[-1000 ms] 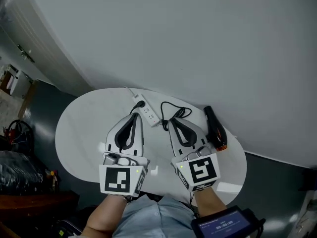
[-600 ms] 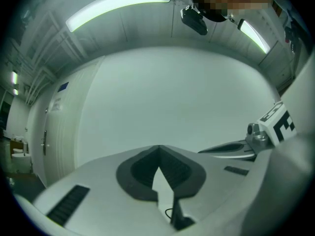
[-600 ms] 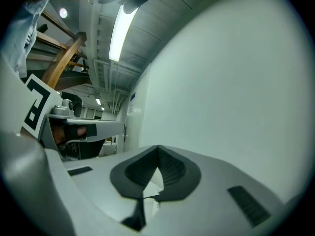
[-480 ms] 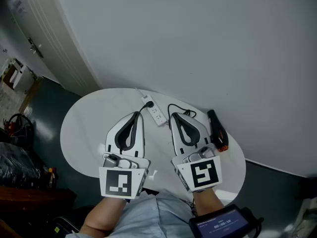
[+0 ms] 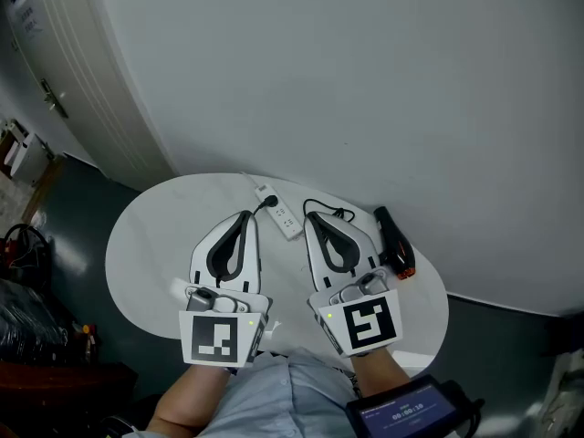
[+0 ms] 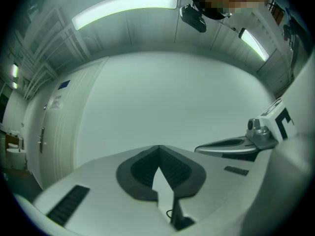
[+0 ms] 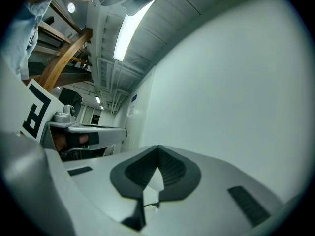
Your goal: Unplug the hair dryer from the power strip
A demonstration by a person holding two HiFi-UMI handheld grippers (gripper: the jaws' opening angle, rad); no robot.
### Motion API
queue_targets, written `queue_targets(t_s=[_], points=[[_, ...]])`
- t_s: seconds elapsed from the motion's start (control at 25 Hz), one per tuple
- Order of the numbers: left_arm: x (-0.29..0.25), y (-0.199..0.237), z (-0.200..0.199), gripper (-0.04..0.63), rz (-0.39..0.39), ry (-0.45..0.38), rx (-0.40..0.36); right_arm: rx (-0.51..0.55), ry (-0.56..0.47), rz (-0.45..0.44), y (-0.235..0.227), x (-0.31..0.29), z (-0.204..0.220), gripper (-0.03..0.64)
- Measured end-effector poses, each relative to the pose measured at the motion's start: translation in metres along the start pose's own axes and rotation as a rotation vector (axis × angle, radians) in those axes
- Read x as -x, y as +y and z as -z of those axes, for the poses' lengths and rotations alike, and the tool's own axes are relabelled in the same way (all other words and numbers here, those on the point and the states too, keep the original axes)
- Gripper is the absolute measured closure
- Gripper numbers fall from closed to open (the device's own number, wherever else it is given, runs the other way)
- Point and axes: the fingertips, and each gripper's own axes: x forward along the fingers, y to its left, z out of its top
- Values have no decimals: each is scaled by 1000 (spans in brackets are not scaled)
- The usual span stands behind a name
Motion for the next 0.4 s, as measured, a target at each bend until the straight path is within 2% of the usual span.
queue_targets(t_s=[0.08,0.24,0.4], points=[[0,3,1,597,-2,5,37,0,-4,5,2,-2,-1,617],[-2,5,1,597,9,9,34,-4,-66,15,4,-6,-13,617],[-4,1,2,597,19,9,31,9,-12,18,1,-2,-4,617]])
